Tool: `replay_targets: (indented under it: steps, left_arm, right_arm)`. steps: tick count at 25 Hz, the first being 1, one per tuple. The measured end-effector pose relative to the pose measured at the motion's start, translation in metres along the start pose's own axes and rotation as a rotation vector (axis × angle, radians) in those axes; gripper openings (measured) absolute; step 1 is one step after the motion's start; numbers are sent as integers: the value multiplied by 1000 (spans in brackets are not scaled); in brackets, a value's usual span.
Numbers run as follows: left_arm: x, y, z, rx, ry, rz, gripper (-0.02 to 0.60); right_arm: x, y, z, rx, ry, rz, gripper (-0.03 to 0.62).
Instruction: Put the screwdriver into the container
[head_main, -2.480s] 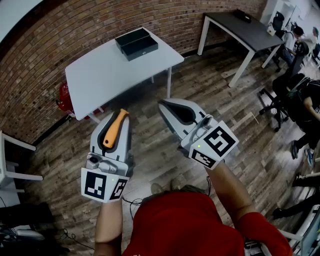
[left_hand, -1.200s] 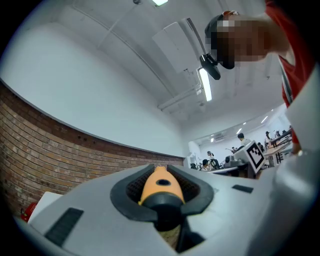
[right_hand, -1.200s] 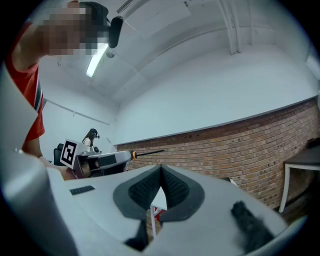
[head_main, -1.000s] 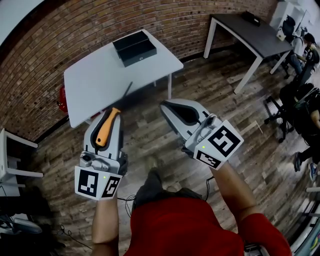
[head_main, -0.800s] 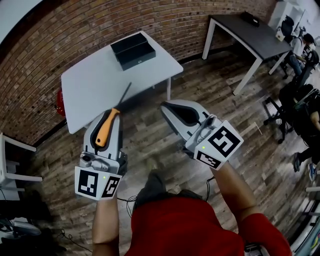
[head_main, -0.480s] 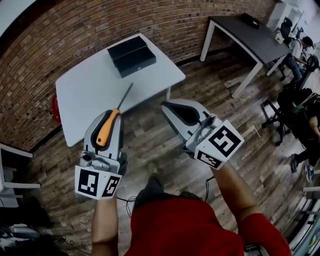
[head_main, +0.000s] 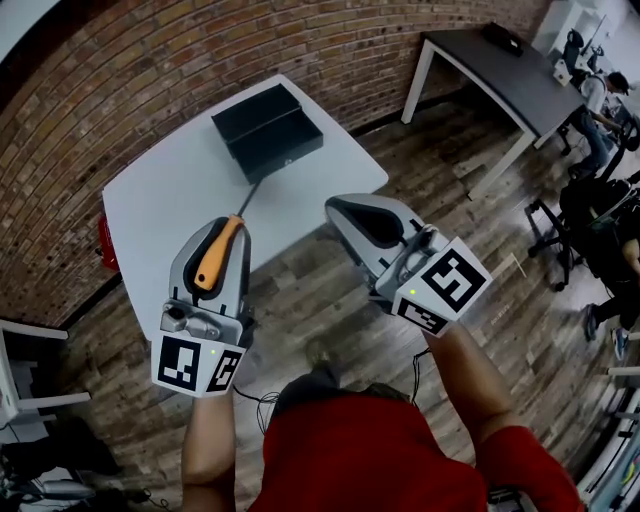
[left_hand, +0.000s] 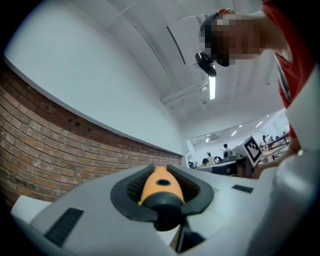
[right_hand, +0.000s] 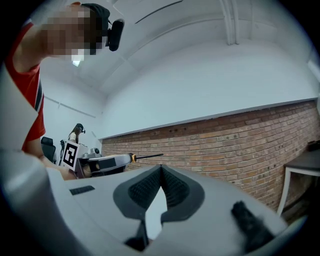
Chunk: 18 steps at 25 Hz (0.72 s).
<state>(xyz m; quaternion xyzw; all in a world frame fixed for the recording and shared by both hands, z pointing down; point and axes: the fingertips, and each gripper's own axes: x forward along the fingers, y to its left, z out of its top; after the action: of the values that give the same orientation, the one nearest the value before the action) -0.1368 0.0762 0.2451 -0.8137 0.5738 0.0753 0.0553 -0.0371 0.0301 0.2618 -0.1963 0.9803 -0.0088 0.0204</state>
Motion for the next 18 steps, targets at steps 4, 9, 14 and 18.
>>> replay_targets:
  steps: [4,9,14,18]
  left_arm:
    - [28,29,-8,-4,8,-33,87]
    - [55,58,-16,-3,9,-64,87]
    - [76,75,-30,-21,17,-84,87]
    - [89,84,-35,-26,14,-90,87]
  right_arm:
    - [30,-25,-2,1,3,-31,31]
    - [62,-51,-2,-4,2,-63,31]
    - [75,-71,-11,-4,30,-94,31]
    - [84,-85,-11,-7,36,-105,31]
